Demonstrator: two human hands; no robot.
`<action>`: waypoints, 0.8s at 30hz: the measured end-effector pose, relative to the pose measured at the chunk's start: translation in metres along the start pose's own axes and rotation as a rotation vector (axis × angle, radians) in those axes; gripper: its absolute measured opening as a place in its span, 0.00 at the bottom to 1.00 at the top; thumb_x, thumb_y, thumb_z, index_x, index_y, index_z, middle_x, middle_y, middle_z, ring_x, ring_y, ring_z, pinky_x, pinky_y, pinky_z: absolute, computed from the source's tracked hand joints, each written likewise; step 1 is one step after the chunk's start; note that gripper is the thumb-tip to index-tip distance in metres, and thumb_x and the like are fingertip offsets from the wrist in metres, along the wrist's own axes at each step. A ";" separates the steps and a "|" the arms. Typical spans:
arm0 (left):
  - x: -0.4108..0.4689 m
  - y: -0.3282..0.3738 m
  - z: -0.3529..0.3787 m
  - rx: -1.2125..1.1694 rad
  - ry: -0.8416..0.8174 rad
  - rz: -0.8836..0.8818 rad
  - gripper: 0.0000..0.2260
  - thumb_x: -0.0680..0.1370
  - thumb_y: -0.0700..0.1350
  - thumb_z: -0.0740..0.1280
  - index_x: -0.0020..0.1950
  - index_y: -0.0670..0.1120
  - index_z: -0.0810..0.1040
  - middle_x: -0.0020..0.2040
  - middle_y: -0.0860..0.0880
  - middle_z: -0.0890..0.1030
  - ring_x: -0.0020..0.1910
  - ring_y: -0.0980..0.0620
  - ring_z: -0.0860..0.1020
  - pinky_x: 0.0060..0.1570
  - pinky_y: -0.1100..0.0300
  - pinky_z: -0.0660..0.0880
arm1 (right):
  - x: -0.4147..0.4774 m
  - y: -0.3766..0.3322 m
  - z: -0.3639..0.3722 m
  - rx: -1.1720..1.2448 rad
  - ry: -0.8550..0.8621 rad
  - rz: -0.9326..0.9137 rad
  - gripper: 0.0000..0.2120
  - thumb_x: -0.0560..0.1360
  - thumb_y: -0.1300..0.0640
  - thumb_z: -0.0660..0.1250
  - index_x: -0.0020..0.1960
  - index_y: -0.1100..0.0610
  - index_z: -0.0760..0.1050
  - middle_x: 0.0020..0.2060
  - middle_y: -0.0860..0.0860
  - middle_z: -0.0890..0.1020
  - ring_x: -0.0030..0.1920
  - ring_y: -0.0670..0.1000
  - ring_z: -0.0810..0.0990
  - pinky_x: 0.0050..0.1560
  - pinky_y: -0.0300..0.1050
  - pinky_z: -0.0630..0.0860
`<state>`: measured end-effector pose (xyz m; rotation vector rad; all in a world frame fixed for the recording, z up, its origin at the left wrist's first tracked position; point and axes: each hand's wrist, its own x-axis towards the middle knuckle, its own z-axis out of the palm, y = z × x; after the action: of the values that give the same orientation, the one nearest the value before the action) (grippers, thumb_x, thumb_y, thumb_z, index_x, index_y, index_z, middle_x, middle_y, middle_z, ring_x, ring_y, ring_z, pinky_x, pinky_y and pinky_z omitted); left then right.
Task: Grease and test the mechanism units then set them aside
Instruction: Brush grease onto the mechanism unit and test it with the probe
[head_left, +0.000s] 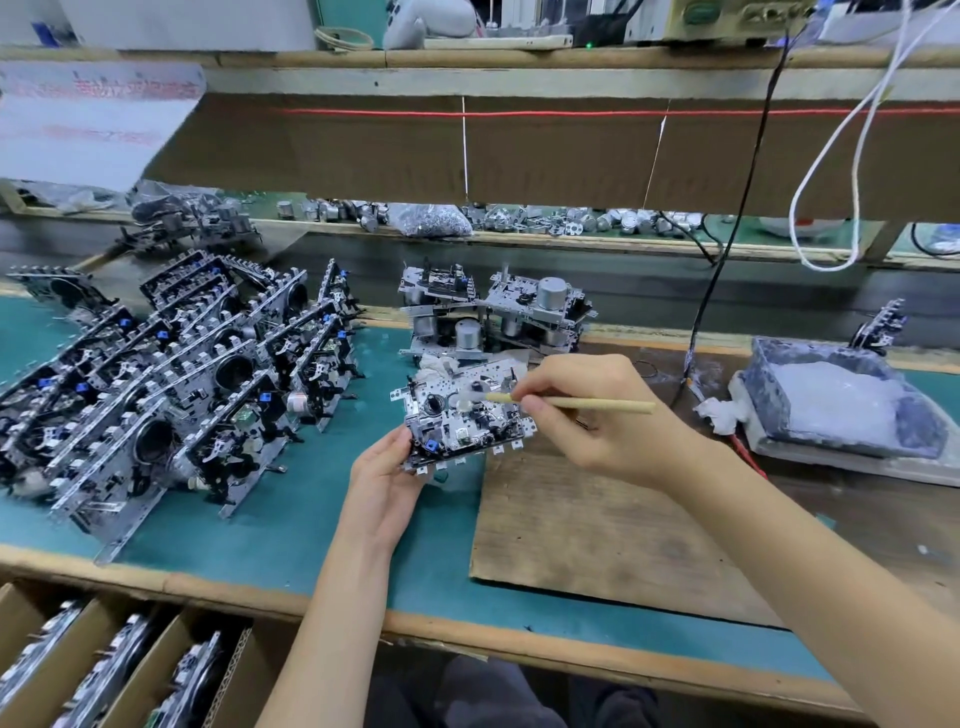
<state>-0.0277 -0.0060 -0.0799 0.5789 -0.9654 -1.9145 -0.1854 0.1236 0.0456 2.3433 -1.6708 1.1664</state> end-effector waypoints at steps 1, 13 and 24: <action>0.000 0.000 0.000 -0.003 -0.003 0.000 0.19 0.79 0.35 0.55 0.42 0.41 0.86 0.44 0.45 0.85 0.42 0.51 0.82 0.41 0.62 0.79 | 0.000 -0.001 0.000 0.001 -0.010 0.005 0.06 0.72 0.65 0.64 0.43 0.67 0.79 0.32 0.56 0.80 0.30 0.56 0.77 0.33 0.47 0.71; -0.001 0.000 -0.001 0.032 -0.018 0.000 0.12 0.80 0.36 0.55 0.55 0.36 0.76 0.45 0.46 0.85 0.43 0.52 0.82 0.41 0.63 0.79 | 0.002 -0.003 0.004 -0.003 -0.052 0.001 0.08 0.73 0.64 0.62 0.44 0.66 0.79 0.33 0.51 0.78 0.32 0.48 0.74 0.35 0.40 0.72; -0.003 0.002 0.002 0.075 0.009 0.000 0.12 0.79 0.34 0.54 0.53 0.36 0.76 0.43 0.48 0.84 0.40 0.52 0.81 0.41 0.61 0.76 | 0.005 0.000 0.010 -0.090 -0.105 -0.013 0.05 0.71 0.65 0.63 0.45 0.64 0.77 0.36 0.44 0.72 0.37 0.39 0.66 0.40 0.33 0.65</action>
<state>-0.0267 -0.0032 -0.0775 0.6304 -1.0344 -1.8805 -0.1788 0.1152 0.0418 2.3948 -1.6981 0.9597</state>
